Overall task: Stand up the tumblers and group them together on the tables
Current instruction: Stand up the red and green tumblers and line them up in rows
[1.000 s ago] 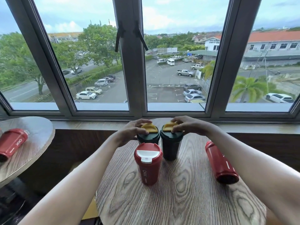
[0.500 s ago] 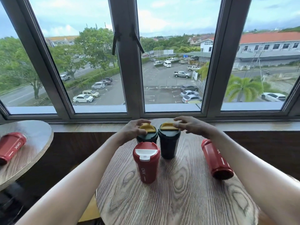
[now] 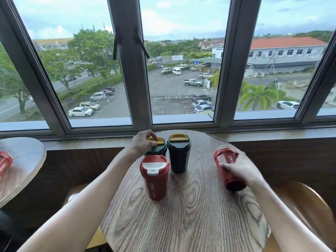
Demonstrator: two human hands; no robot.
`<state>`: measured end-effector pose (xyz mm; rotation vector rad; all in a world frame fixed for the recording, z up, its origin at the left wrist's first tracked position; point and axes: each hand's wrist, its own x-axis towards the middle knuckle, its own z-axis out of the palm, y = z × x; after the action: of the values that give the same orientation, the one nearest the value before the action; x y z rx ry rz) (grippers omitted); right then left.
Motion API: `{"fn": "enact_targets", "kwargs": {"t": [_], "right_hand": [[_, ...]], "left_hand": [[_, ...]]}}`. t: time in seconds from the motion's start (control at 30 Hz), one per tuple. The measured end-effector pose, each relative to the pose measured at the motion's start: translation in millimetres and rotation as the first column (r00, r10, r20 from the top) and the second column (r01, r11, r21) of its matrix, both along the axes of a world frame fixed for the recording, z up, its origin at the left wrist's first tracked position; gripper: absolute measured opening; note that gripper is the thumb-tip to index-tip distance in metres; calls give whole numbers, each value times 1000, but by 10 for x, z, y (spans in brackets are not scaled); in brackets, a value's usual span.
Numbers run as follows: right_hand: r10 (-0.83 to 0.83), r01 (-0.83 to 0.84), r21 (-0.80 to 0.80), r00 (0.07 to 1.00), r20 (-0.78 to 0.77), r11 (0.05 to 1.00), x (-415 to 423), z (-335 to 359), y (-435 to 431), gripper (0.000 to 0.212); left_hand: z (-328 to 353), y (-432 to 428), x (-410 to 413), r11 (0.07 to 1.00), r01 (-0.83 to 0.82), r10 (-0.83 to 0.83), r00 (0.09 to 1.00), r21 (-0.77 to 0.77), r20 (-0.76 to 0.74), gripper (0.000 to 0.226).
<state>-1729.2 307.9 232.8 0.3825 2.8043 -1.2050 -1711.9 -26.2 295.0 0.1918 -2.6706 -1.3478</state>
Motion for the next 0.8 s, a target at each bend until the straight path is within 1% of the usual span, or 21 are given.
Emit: {"fn": "enact_targets", "kwargs": {"t": [0.03, 0.13, 0.2, 0.27, 0.33, 0.37, 0.43, 0.5, 0.57, 0.63, 0.67, 0.73, 0.8], "right_hand": [[-11, 11, -39, 1000, 11, 999, 20, -25, 6, 96], [-68, 72, -100, 997, 48, 992, 57, -53, 1, 86], [-92, 100, -194, 994, 54, 976, 69, -95, -9, 85], [-75, 76, -290, 997, 13, 954, 126, -127, -46, 70], [-36, 7, -392, 997, -68, 920, 211, -158, -95, 52], [-13, -38, -449, 994, -109, 893, 268, -154, -136, 49], [55, -146, -539, 982, -181, 829, 376, -139, -232, 50], [140, -261, -587, 959, -245, 766, 469, -123, -341, 58], [217, -357, -595, 930, -296, 720, 538, -140, -462, 74], [282, -423, -565, 904, -322, 709, 575, -194, -577, 87], [314, -452, -550, 890, -330, 702, 584, -229, -626, 90], [355, -485, -538, 874, -333, 689, 582, -298, -717, 87], [375, -512, -532, 858, -351, 674, 593, -337, -796, 84]], "left_hand": [[4, -4, 6, 1000, -4, 4, 1000, 7, -3, 12], [15, -6, 32, 1000, -15, 15, 1000, 6, -5, 12], [16, -4, 39, 1000, -17, 17, 1000, 8, -7, 11], [27, -3, 50, 1000, -18, 18, 1000, 7, -2, 11], [32, -21, 42, 1000, -20, 20, 1000, 0, 10, 10], [43, -24, 42, 1000, -20, 20, 1000, -5, 20, 10], [66, -26, 40, 1000, -19, 20, 999, -24, 29, 11], [81, -15, 44, 999, -11, 13, 999, -50, 39, 11], [99, -1, 84, 993, -2, 7, 999, -122, 38, 15], [114, 1, 166, 972, -24, 21, 1000, -234, -19, 23], [128, -3, 232, 964, -53, 40, 998, -261, -53, 26], [153, -22, 377, 963, -92, 76, 994, -254, -73, 28], [163, -58, 509, 981, -67, 73, 997, -180, 26, 26]]}}
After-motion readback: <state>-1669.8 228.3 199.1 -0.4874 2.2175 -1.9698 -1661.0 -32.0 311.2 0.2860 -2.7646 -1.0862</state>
